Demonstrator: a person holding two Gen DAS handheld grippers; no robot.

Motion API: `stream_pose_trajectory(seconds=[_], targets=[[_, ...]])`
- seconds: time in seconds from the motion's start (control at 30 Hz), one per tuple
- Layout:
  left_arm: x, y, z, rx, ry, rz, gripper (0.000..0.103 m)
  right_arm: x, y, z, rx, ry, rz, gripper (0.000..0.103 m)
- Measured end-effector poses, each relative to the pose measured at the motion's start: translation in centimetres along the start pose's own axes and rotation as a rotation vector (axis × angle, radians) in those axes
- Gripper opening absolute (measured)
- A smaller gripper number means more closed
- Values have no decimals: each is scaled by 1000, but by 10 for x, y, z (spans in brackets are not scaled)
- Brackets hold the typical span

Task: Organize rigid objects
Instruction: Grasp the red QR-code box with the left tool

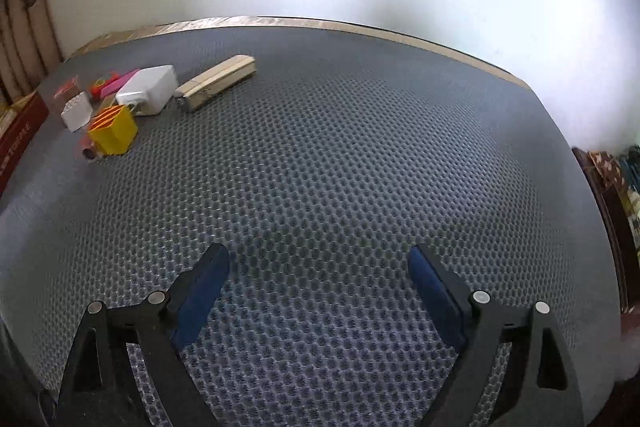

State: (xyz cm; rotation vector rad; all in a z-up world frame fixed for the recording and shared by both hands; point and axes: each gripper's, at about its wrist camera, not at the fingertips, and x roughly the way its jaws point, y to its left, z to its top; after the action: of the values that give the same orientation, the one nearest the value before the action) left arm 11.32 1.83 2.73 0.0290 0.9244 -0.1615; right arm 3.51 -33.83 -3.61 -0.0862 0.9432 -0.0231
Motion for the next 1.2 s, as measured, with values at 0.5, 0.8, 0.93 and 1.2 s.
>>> stream_pose_trajectory(seconds=[0.5,0.8,0.93,1.2], targets=[[133,32,82,-500,318,34,62,0,5,-3,2,-5,171,94],[155,31,83,-532,356,36,62,-1,6,-2,-7,-18,225,94],[168,30,82,-535,378,42,62,-1,5,1,-10,-9,233,94],[188,42,58,-635,421,-27,49,2,2,5,-4,4,244,95]])
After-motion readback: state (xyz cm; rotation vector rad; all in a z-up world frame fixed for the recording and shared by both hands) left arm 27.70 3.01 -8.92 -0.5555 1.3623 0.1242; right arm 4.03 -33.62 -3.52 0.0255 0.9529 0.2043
